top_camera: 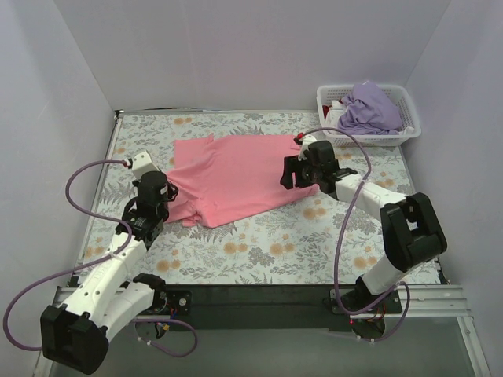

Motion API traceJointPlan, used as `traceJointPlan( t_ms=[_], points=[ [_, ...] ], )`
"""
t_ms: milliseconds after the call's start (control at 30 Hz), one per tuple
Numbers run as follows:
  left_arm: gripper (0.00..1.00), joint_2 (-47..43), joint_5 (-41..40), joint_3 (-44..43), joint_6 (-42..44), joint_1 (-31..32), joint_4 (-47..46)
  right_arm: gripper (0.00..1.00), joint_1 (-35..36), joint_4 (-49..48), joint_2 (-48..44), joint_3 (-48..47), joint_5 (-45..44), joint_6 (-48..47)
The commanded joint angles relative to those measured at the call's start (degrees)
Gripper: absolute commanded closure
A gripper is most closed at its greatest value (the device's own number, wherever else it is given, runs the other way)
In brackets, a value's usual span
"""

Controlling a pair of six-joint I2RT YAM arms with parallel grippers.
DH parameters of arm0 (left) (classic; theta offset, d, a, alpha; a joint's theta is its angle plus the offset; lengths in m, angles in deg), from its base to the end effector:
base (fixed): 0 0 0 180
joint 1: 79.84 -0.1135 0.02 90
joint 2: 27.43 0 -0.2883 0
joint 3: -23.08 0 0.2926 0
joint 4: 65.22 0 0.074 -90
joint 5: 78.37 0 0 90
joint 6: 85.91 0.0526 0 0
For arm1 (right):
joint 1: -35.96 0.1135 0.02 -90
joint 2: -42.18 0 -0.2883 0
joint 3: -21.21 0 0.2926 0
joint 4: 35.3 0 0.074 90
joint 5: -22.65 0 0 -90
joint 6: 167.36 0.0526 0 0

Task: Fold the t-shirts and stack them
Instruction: Flatten the tshirt out

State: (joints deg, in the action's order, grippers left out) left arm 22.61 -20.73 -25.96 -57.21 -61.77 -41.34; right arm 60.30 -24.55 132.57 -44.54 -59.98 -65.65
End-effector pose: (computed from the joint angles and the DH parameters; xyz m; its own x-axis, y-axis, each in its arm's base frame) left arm 0.2320 -0.0461 0.2795 -0.0170 -0.7738 -0.6332 -0.4467 0.5724 -0.6876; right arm 0.3533 0.1672 0.2067 -0.6190 -0.0591 -0.7832 -0.3864 0.8910 0.2382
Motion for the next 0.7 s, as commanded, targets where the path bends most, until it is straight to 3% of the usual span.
traceJointPlan(
  t_ms=[0, 100, 300, 400, 667],
  points=[
    [0.98, 1.98, 0.63, -1.1, -1.63, -0.4, 2.79, 0.28, 1.5, -0.33, 4.96, -3.39, -2.81, -1.51],
    [0.98, 2.95, 3.17, -1.72, -4.0, -0.4, 6.21, 0.29, 1.59, 0.03, 9.18, -4.54, -2.89, -1.33],
    [0.94, 2.34, 9.94, -1.81, -7.08, -0.4, 12.28, 0.41, 1.5, 6.96, 11.22, -2.61, -4.2, -2.65],
    [0.94, 1.55, 13.63, -1.55, -9.01, -0.4, 15.35, 0.42, 1.24, 11.09, 8.41, 1.51, -7.11, -3.62],
    [0.97, -1.95, 36.65, 0.47, -21.13, -0.31, 22.48, 0.43, -0.08, 24.98, -6.17, 12.86, -11.77, 0.68]
  ],
)
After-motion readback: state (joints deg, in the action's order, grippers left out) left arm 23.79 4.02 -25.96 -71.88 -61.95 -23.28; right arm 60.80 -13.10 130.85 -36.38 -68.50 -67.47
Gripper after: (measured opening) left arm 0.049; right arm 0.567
